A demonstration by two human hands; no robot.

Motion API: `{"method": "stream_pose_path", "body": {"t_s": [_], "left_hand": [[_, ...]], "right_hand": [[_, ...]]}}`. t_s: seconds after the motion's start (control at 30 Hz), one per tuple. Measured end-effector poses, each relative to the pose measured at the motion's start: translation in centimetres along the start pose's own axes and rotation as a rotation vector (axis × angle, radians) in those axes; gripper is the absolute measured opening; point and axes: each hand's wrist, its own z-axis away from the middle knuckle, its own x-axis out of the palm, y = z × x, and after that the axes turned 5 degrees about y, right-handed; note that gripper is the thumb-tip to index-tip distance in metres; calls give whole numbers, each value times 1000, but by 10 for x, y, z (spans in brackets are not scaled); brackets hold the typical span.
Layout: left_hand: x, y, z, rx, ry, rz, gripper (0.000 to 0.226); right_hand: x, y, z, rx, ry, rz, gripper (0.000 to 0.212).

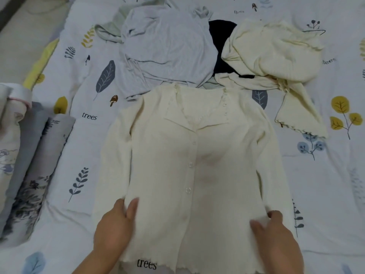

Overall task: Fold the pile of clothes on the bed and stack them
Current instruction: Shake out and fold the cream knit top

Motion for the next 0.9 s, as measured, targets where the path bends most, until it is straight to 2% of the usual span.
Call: {"method": "stream_pose_path", "body": {"t_s": [0.1, 0.17, 0.23, 0.3, 0.33, 0.37, 0.43, 0.5, 0.57, 0.6, 0.67, 0.73, 0.83, 0.9], "left_hand": [[0, 0, 5, 101, 13, -297, 38], [8, 1, 7, 280, 102, -397, 47], [19, 2, 11, 493, 166, -448, 56], [29, -1, 14, 667, 132, -484, 50], [32, -2, 14, 675, 70, -509, 56], [33, -3, 14, 660, 16, -531, 66], [33, -3, 9, 667, 20, -525, 72], [28, -3, 2, 678, 117, -419, 56], [17, -2, -9, 555, 250, -271, 33], [11, -5, -17, 432, 299, -203, 36], [-3, -13, -31, 135, 262, -89, 52], [-15, -20, -44, -43, 149, -4, 55], [-28, -23, -55, -100, 14, 129, 60], [-39, -16, -53, -58, 4, 178, 55]], "right_hand": [[4, -3, 6, -102, 131, 329, 44], [13, -18, 12, -281, 253, 307, 42], [31, -34, 14, -509, 331, 231, 64], [46, -53, 19, -678, 210, 302, 86], [54, -57, 19, -727, 125, 387, 90], [65, -57, 15, -764, 45, 430, 85], [76, -49, 7, -776, -48, 470, 69], [77, -51, 3, -778, -73, 499, 67], [70, -57, 5, -764, -93, 527, 63], [66, -60, 6, -764, -94, 525, 60], [61, -62, 10, -784, -40, 502, 54], [55, -66, 17, -810, 5, 431, 51], [51, -68, 25, -856, 119, 284, 52], [51, -72, 32, -825, 80, 211, 53]]}}
